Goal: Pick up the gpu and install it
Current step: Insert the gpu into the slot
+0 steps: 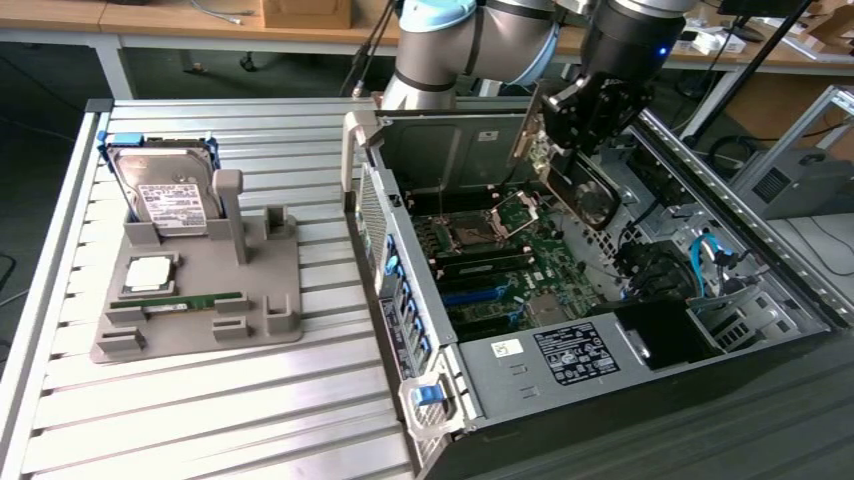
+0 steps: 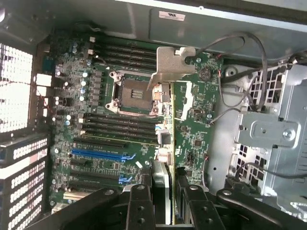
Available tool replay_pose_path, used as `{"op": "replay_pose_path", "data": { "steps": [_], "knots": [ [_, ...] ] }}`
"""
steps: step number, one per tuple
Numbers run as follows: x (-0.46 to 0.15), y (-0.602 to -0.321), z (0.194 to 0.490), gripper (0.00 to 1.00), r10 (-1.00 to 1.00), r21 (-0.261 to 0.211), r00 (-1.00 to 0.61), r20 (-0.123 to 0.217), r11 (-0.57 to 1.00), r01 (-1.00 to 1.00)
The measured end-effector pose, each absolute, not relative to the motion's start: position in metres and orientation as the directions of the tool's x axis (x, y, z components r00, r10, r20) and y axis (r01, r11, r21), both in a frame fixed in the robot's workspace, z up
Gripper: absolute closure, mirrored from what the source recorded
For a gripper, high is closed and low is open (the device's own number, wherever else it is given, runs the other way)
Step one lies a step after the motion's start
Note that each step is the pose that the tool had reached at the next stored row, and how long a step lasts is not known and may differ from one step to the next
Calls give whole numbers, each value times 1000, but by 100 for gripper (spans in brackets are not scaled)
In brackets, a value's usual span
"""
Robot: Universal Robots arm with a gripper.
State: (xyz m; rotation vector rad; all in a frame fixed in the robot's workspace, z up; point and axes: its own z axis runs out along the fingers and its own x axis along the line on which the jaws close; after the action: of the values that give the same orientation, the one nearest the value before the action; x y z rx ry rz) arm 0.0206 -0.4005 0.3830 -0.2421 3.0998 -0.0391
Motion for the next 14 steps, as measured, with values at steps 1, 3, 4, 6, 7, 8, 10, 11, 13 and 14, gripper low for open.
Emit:
{"op": "replay_pose_path", "data": {
  "steps": [1,3,4,6,7,8,10,11,13,14],
  "knots": [
    [21,-401,383,70,-167,-28,-986,-30,986,-166],
    [21,-401,383,70,-189,-28,-982,-30,982,-188],
    [21,-401,383,70,-199,-28,-980,-30,980,-198],
    [21,-401,383,70,-219,-28,-975,-30,976,-218],
    [21,-401,383,70,-228,-28,-973,-30,973,-227],
    [21,-401,383,70,-237,-28,-971,-30,971,-236],
    [21,-401,383,70,-255,-28,-966,-30,967,-254],
    [21,-401,383,70,-264,-28,-964,-30,964,-263],
    [21,-401,383,70,-282,-28,-959,-30,959,-281],
    [21,-401,383,70,-290,-28,-957,-30,957,-289]
  ]
}}
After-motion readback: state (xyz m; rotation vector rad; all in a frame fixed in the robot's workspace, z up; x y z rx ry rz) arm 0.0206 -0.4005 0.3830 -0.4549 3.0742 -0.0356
